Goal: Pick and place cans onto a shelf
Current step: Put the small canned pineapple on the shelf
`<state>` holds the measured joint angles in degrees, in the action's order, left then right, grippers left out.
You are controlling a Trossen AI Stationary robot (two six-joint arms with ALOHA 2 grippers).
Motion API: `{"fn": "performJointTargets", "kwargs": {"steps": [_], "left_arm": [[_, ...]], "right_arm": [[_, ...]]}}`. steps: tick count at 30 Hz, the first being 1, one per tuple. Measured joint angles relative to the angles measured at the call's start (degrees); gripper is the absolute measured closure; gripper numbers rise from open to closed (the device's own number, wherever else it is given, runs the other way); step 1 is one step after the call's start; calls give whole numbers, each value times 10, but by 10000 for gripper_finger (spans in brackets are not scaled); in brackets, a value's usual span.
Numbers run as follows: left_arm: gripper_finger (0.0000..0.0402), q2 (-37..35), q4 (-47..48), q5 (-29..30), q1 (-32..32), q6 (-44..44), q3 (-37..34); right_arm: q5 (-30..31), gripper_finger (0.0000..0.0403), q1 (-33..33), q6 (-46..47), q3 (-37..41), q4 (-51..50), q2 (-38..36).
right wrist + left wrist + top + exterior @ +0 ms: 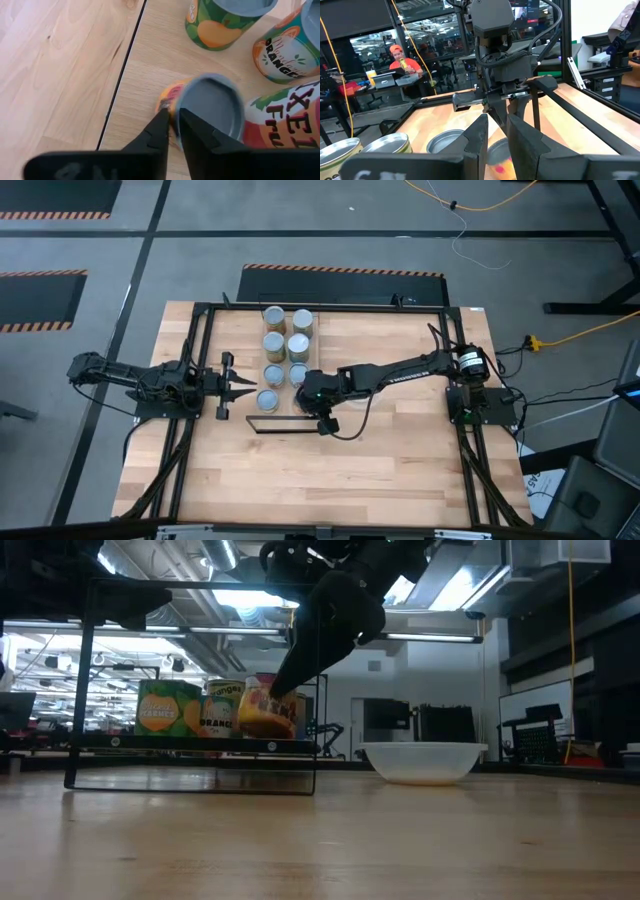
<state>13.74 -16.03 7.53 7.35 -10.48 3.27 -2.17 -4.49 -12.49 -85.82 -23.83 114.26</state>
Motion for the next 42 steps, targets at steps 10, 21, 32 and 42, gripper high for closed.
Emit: {"fn": "performJointTargets", "kwargs": {"steps": [10, 21, 32, 42], "left_arm": [[337, 0, 0, 0, 0, 0, 0], [337, 0, 1, 0, 0, 0, 0], [337, 0, 1, 0, 0, 0, 0], [337, 0, 1, 0, 0, 0, 0]], "right_arm": [[1, 274, 0, 0, 0, 0, 0], [0, 275, 0, 0, 0, 0, 0], [0, 275, 0, 24, 0, -2, 0], [5, 276, 0, 121, 0, -6, 1]]}}
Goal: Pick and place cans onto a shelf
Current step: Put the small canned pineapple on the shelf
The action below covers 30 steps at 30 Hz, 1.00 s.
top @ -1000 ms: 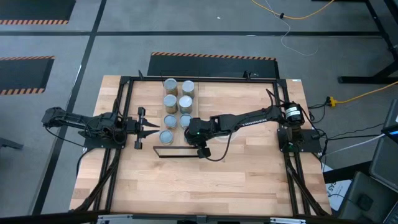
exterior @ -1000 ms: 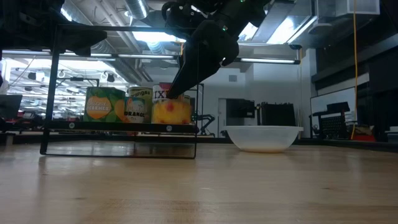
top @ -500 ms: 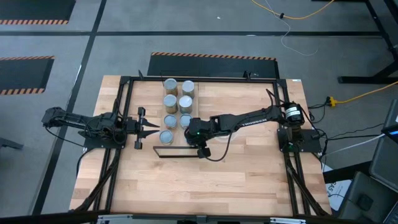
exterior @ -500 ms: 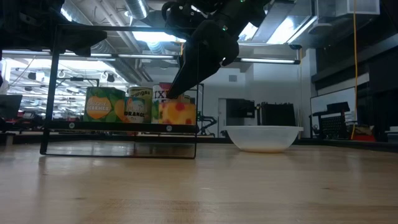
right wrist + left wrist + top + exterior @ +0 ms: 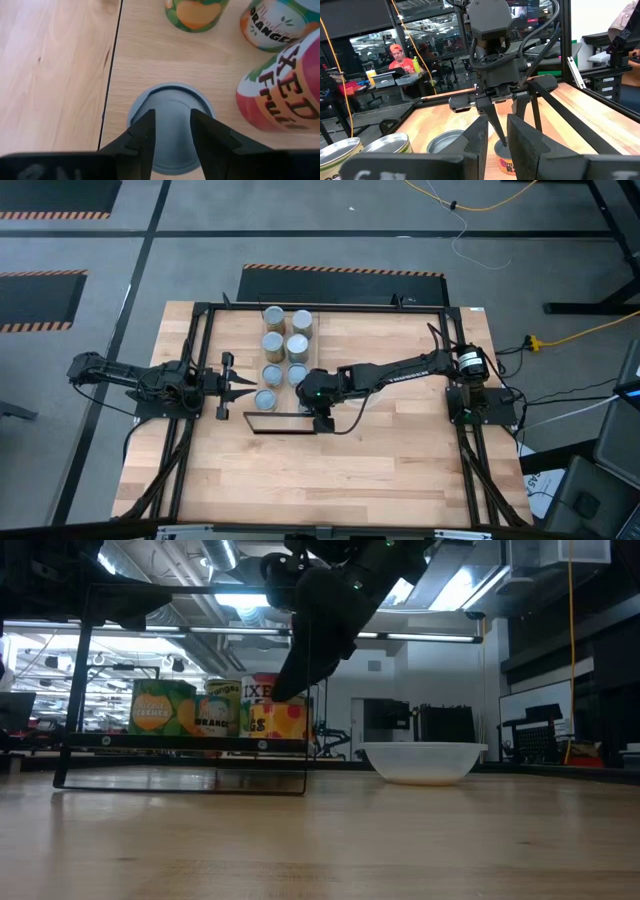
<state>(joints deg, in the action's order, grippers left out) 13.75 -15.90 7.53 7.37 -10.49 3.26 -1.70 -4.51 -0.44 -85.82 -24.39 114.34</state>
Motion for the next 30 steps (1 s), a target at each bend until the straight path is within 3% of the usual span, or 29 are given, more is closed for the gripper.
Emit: {"fn": "performJointTargets", "kwargs": {"steps": [13, 22, 30], "left_arm": [[337, 0, 14, 0, 0, 13, 0], [337, 0, 15, 0, 0, 13, 0], [337, 0, 15, 0, 0, 13, 0]], "right_arm": [[9, 276, 0, -12, -1, -19, 0], [47, 276, 0, -11, -76, -176, 0], [50, 276, 0, 63, -106, -213, -1]]}}
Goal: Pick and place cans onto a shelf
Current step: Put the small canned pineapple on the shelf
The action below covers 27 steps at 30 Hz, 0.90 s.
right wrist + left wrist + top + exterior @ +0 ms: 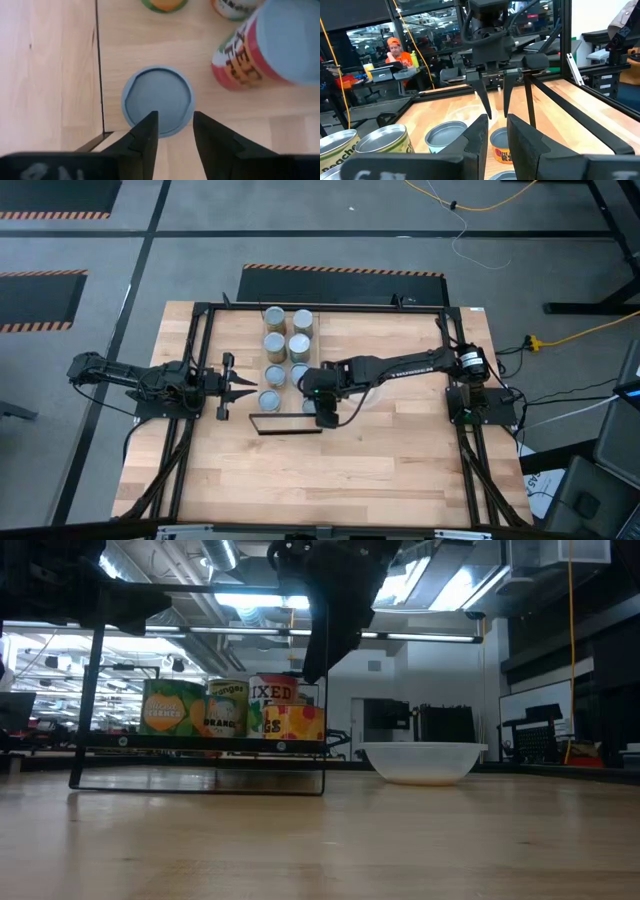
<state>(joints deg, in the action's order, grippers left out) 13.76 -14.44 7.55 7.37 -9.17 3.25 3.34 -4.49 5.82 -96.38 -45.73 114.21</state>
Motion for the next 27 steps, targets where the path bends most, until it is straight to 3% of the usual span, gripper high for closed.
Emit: {"fn": "performJointTargets", "kwargs": {"steps": [10, 15, 27], "left_arm": [[337, 0, 0, 0, 0, 0, 0], [337, 0, 7, -2, 0, 0, 0], [337, 0, 11, -13, 0, 0, 0]], "right_arm": [[-10, 276, 30, 178, 11, -26, 0], [-58, 276, 39, 195, 11, -16, 9], [-46, 276, 39, 194, 11, -10, 14]]}}
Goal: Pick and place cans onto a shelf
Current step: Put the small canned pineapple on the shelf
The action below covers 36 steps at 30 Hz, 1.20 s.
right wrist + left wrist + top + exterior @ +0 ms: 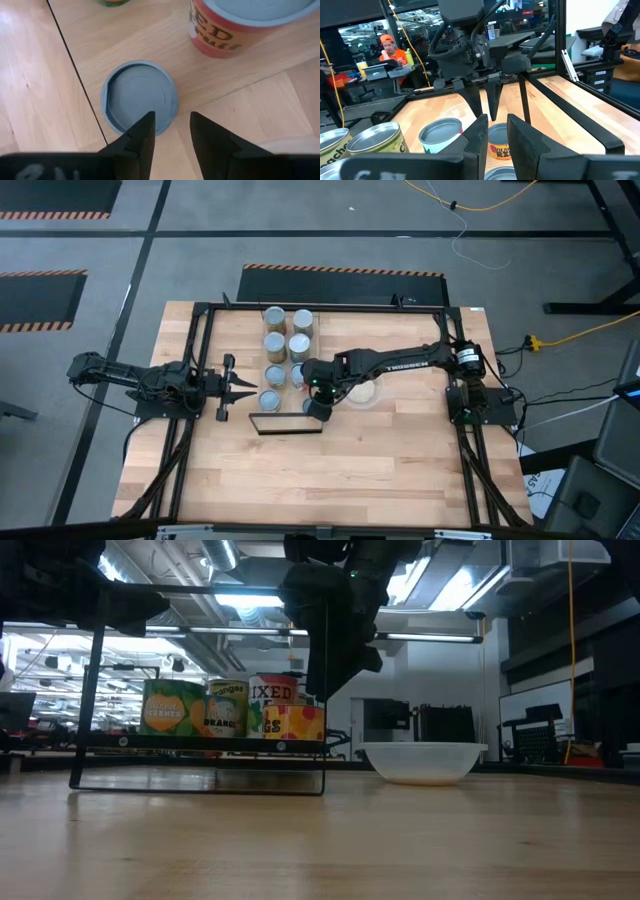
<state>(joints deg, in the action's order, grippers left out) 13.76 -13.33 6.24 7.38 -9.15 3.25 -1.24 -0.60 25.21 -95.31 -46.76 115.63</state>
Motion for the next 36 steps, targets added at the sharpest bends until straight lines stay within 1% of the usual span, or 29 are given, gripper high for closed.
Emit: {"fn": "performJointTargets", "kwargs": {"steps": [10, 12, 17, 19, 25, 29, 34, 36], "left_arm": [[337, 0, 0, 0, 0, 0, 0], [337, 0, 0, 0, 0, 0, 0], [337, 0, 0, 0, 0, 0, 0], [337, 0, 0, 0, 0, 1, 0], [337, 0, 0, 0, 0, 1, 0], [337, 0, 0, 0, 0, 1, 0], [337, 0, 3, 0, 0, 1, 0], [337, 0, 3, 0, 0, 1, 0]], "right_arm": [[-8, 276, 4, -2, -1, 5, 7], [-35, 276, 11, -2, 0, 4, 7], [-134, 276, 31, -1, -4, -18, 8], [-149, 276, 35, -4, -5, -25, 7], [-153, 276, 42, -18, -5, -47, -8], [-142, 276, 47, -11, -5, -65, -18], [-132, 276, 53, 36, -5, -59, -21], [-132, 276, 53, 56, -1, -35, -21]]}}
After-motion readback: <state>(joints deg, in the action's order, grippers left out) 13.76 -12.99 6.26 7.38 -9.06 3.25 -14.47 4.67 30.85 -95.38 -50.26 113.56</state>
